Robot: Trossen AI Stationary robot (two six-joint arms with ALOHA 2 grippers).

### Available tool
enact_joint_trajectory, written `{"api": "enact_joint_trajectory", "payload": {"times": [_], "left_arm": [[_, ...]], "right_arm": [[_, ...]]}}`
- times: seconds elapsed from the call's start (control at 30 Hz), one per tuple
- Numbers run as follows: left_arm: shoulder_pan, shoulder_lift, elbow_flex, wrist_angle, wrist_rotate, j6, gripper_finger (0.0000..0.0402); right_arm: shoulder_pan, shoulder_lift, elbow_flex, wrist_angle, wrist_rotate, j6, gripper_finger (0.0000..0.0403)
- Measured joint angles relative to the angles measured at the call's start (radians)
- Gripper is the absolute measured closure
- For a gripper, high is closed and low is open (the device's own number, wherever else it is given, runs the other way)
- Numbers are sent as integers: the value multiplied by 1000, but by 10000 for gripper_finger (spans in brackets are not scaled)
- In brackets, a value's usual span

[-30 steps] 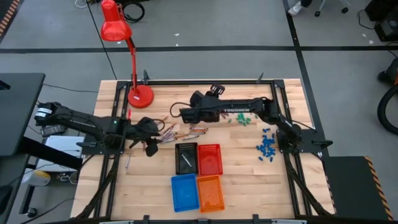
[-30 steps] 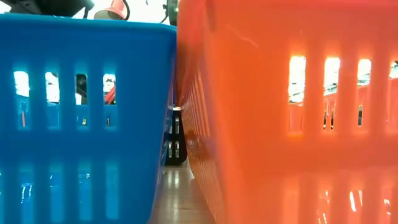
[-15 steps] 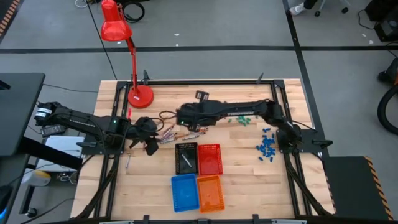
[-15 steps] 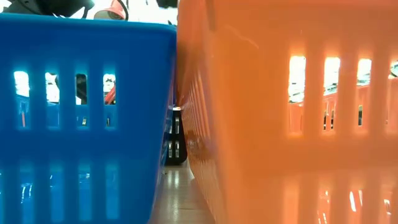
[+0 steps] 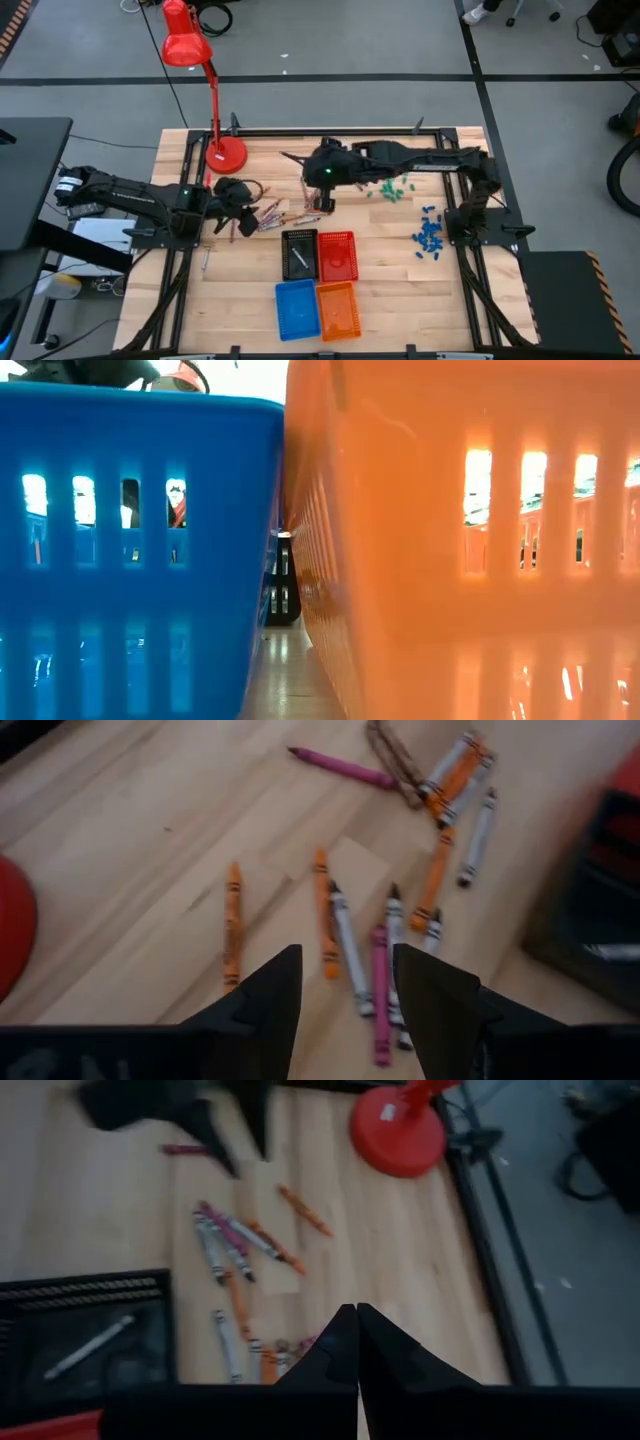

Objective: Sort crayons
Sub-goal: Put the orange crayon into the orange basket

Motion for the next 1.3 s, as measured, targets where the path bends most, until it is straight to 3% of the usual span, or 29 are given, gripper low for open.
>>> {"api": "enact_joint_trajectory", "payload": {"times": [0.23,0.4,0.53,0.73,0.93,1.3], "left_arm": [[93,121,0,5,35,67,230],[180,227,0,16,44,135,230],[266,284,0,50,129,186,230],[374,340,0,112,203,270,230],[451,389,2,151,252,330,230],[493,478,9,176,320,379,238]], "right_arm": [[8,-179,-390,328,-44,5,398],[30,-253,-563,456,-52,7,398],[43,-286,-656,539,-134,-19,398],[47,-295,-745,645,-208,-51,398],[47,-295,-780,663,-212,-63,398],[47,-295,-785,675,-234,-72,398]]}}
